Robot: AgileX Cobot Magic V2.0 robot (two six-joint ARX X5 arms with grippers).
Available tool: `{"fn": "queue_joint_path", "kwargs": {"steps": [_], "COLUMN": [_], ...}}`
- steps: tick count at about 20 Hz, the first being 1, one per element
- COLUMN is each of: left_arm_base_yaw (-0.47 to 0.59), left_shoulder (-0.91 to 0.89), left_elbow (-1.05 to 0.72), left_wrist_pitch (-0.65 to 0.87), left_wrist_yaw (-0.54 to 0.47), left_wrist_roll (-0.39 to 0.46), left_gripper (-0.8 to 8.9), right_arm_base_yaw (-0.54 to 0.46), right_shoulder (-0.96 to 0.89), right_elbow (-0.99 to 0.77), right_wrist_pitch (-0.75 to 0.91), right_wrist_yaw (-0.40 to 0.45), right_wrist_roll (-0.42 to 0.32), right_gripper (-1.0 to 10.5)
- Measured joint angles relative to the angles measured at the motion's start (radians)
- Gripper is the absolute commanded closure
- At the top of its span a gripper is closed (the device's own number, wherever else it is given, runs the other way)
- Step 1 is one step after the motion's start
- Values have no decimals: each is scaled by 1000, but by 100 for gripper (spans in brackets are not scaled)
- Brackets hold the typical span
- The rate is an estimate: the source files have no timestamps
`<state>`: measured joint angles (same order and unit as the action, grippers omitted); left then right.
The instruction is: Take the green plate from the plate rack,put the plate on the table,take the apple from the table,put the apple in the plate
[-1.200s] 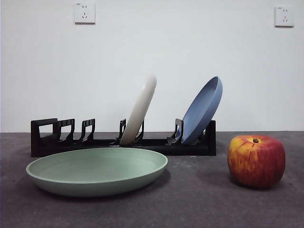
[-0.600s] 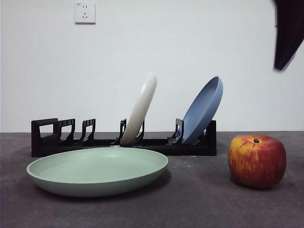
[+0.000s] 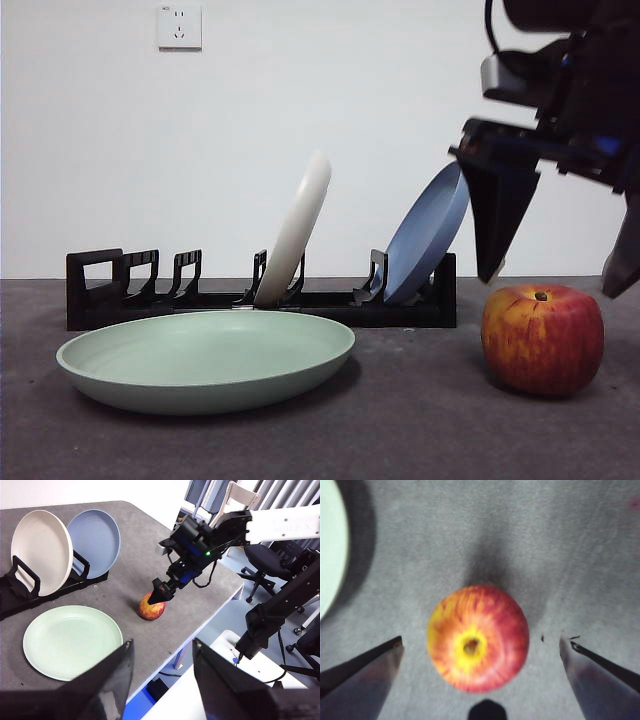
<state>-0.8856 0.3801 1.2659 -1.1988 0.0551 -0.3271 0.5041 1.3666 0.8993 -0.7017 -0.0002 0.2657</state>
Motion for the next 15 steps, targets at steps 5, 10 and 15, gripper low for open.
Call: {"fn": "queue_joint_path", "kwargs": {"steps": [5, 10, 15], "left_arm_base_yaw": [0, 0, 0], "left_shoulder": [0, 0, 0], "left_elbow": [0, 0, 0], "left_wrist_pitch": [0, -1, -1], "left_wrist_yaw": [-23, -26, -26], "left_wrist_roll": [0, 0, 0], "left_gripper": [615, 615, 615], "right_arm_base_yaw": [0, 0, 0], "right_shoulder": [80, 97, 97], "right_elbow": [0, 0, 0], "right_wrist_pitch": [19, 19, 19], "right_wrist_yaw": [0, 0, -6], "right_wrist_roll": [-3, -3, -4], "right_gripper": [322, 957, 955]}}
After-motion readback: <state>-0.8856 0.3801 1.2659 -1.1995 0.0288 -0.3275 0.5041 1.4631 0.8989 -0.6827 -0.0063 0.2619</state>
